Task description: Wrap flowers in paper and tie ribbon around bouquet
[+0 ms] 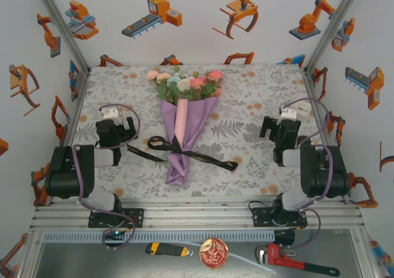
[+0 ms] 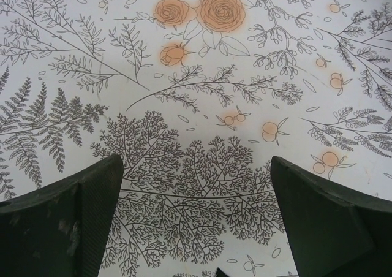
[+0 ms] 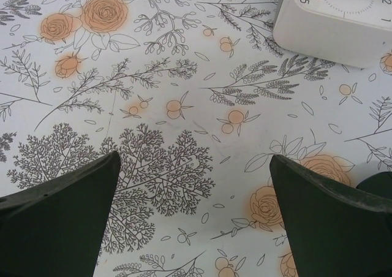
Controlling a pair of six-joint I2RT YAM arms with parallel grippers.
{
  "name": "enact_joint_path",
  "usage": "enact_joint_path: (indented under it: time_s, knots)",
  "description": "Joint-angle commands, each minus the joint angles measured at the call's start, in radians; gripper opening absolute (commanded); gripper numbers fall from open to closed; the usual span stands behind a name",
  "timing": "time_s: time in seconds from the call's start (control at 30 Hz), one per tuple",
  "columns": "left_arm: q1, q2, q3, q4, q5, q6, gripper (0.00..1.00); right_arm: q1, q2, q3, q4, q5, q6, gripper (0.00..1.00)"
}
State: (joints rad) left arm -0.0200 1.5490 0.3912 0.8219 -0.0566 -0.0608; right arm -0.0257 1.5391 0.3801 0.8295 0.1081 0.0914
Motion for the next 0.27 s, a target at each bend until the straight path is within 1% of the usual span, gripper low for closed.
enact_joint_path:
  time_s: [0.0, 0.23]
  knots:
    - [-0.003, -0.008, 0.020, 0.006, -0.014, 0.023, 0.97, -0.002, 0.005, 0.003, 0.052, -0.004, -0.013, 0.99]
    - [-0.003, -0.010, 0.020, 0.002, -0.014, 0.024, 0.97, -0.001, 0.004, 0.002, 0.048, -0.004, -0.013, 0.99]
